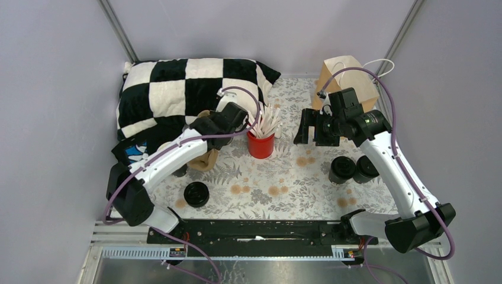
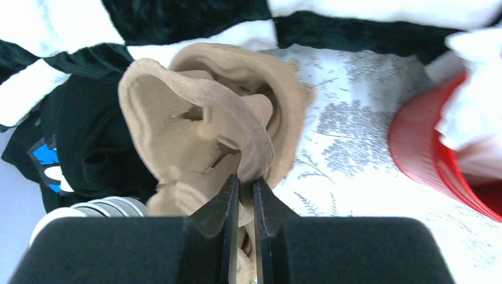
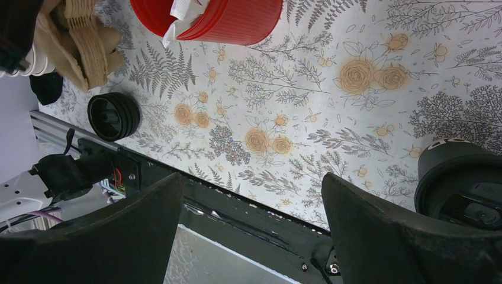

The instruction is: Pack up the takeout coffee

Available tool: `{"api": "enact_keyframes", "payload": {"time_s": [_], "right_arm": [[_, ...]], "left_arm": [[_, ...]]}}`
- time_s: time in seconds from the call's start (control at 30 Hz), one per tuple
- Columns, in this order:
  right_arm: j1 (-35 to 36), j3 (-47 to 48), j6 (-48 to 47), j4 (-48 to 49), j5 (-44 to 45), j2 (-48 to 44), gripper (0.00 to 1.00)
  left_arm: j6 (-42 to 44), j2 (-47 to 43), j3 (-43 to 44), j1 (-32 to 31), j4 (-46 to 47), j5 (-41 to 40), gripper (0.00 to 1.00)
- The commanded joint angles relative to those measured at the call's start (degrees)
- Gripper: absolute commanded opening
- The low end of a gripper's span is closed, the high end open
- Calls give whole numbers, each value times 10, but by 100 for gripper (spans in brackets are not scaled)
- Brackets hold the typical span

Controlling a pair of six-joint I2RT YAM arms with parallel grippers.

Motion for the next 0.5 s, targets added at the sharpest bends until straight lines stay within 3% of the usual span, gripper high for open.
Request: {"api": "enact_keyframes", "payload": {"time_s": [0.0, 0.07, 0.13, 0.27, 0.47], "right_arm": [[-2, 5, -3, 13, -7, -4, 92], [-2, 9, 2, 12, -22, -1, 92], [-2, 20, -1, 2, -24, -6, 92], [-1, -13, 4, 15, -13, -23, 93], [-2, -22, 8, 11, -17, -40, 93]], "left_arm": [[-2, -25, -53, 13, 77, -12, 0], [-34, 16, 10, 1, -6, -56, 0], [-42, -1, 61, -40, -36, -112, 0], [3, -6, 1, -4, 40, -44, 0], [-12, -8, 41, -2, 15, 1, 0]]}}
